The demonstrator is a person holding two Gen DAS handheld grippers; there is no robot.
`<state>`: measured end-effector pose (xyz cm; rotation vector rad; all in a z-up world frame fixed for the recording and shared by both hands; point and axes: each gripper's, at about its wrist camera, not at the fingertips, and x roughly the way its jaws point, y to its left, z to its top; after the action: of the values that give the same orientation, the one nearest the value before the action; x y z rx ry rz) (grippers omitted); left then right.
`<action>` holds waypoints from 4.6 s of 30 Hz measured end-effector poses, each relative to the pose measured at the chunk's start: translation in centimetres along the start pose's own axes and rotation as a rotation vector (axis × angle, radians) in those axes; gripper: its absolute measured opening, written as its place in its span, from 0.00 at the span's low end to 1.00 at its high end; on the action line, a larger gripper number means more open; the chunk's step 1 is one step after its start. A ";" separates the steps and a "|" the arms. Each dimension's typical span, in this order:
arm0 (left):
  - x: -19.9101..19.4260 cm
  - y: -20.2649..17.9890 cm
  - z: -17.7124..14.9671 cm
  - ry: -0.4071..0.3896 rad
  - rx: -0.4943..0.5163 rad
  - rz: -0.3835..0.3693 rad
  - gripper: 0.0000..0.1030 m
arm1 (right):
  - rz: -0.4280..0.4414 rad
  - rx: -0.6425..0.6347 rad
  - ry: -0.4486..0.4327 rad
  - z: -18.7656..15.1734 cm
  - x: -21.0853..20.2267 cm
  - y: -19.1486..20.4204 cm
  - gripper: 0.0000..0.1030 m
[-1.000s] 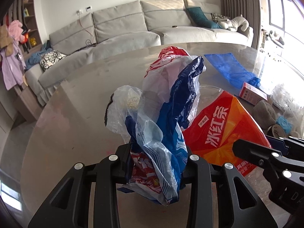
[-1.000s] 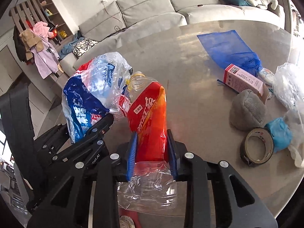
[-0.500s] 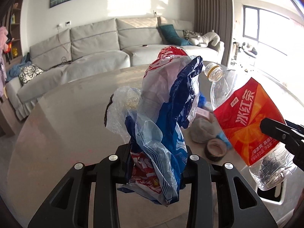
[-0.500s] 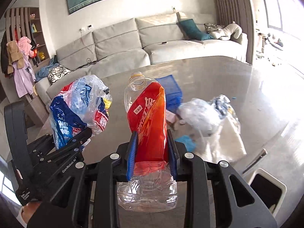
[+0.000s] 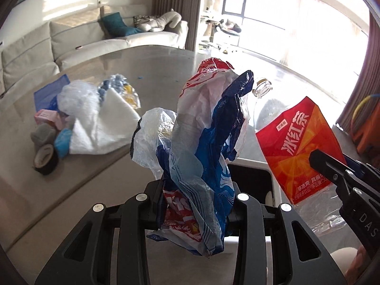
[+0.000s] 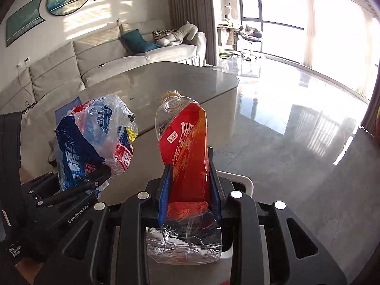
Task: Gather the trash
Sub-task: 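Carry bag and bottle to the white bin and open both tools, then grasp the tape roll with the left tool while the right tool grasps the paper towel, then carry tape and paper towel over the bin and open both tools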
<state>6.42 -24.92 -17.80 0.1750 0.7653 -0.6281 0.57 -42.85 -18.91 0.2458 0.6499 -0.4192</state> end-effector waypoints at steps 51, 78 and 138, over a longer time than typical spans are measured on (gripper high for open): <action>0.2 8.0 4.2 0.014 -0.024 0.349 0.96 | 0.116 -0.165 -0.140 4.6 1.3 6.9 0.96; 3.8 23.3 2.3 0.074 -0.265 0.413 0.96 | 0.346 -0.231 0.027 5.2 11.0 19.8 0.96; -1.8 3.8 5.4 -0.162 0.055 0.124 0.47 | 0.176 -0.147 -0.143 3.9 -3.2 6.2 0.10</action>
<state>10.84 -23.01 -12.93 0.2180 0.5768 -0.5383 3.12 -37.72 -13.33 0.1308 0.5112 -0.2164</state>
